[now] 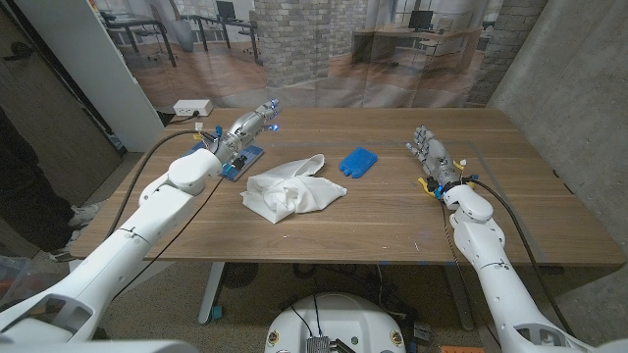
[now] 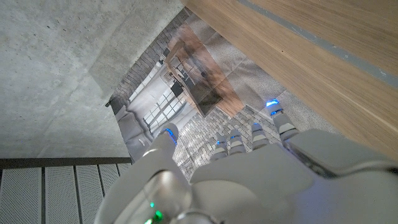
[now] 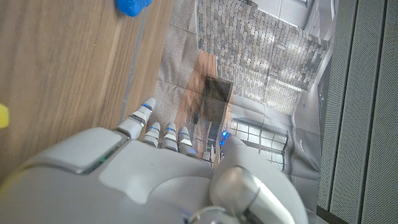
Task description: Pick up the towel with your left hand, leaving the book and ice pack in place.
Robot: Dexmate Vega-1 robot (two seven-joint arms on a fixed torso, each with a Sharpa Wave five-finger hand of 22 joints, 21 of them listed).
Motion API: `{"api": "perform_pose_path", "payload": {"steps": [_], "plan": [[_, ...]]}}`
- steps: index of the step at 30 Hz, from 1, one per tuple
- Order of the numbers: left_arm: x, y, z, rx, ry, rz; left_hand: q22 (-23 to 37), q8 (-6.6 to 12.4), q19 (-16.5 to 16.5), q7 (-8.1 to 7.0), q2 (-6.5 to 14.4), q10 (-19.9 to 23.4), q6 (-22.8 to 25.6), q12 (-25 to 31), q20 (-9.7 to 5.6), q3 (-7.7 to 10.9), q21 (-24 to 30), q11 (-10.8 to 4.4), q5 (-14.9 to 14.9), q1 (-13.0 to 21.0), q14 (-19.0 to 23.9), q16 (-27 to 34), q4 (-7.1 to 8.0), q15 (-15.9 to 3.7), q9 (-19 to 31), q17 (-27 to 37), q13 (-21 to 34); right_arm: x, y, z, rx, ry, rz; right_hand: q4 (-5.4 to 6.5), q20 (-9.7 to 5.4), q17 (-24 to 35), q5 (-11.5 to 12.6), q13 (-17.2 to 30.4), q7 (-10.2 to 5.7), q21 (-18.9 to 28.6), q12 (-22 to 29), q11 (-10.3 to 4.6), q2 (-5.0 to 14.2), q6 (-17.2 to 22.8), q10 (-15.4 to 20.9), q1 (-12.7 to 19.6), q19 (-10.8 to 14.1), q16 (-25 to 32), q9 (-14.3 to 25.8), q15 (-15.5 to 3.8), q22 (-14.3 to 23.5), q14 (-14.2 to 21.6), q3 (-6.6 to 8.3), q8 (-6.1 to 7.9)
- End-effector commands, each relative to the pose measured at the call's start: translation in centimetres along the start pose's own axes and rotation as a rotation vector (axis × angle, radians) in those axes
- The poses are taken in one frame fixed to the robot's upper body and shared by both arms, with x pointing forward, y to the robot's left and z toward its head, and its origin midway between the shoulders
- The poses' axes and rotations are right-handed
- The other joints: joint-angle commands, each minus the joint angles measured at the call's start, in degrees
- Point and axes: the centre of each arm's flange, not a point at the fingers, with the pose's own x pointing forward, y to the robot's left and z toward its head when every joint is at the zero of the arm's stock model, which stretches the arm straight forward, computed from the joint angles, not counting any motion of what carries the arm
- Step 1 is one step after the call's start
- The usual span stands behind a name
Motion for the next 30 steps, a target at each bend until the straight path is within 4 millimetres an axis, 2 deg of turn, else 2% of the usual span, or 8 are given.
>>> {"api": "perform_pose_path", "payload": {"steps": [1,15,30], "plan": [[-0.1,0.2,1.7,0.086,0.004,-0.049,0.29,-0.04,-5.81,0.28,-0.70,-0.35,-0.49,-0.25,0.35,0.14,-0.12,0.02,-0.28,0.25,-0.20,-0.22,-0.56,0.23,0.18,0.17,0.11,-0.5,0.0,0.0,0.008,-0.008,-0.005,-0.18,0.09,0.16,0.14,0.11,0.41,0.25,0.35,0.51,-0.02,-0.08,0.13,0.06,0.50,0.32,0.27,0.26,0.31,-0.20,0.26,0.50],[-0.3,0.7,3.3,0.155,0.015,-0.093,0.32,-0.08,-5.71,0.21,-1.49,-0.40,-0.57,-0.39,0.19,-0.32,-0.49,0.04,-0.40,0.43,-0.21,-0.27,-1.13,0.12,0.20,0.22,0.13,-0.2,0.1,-0.1,0.017,-0.015,-0.006,-0.29,0.13,0.14,0.10,0.11,0.43,0.26,0.33,0.52,-0.08,-0.02,0.16,0.07,0.57,0.30,0.27,0.31,0.31,-0.16,0.32,0.51],[0.5,1.1,5.2,0.241,0.042,-0.167,0.37,-0.11,-6.20,0.33,-2.22,-0.28,-0.63,-0.47,-0.01,-0.87,-1.12,0.25,-0.40,0.46,-0.65,-0.46,-1.55,0.17,0.22,0.28,0.16,0.0,0.1,-0.6,0.035,-0.023,-0.018,-0.27,0.20,0.18,0.03,0.11,0.43,0.27,0.38,0.62,-0.20,0.12,0.36,-0.13,0.64,0.32,0.27,0.45,0.31,-0.09,0.29,0.54]]}}
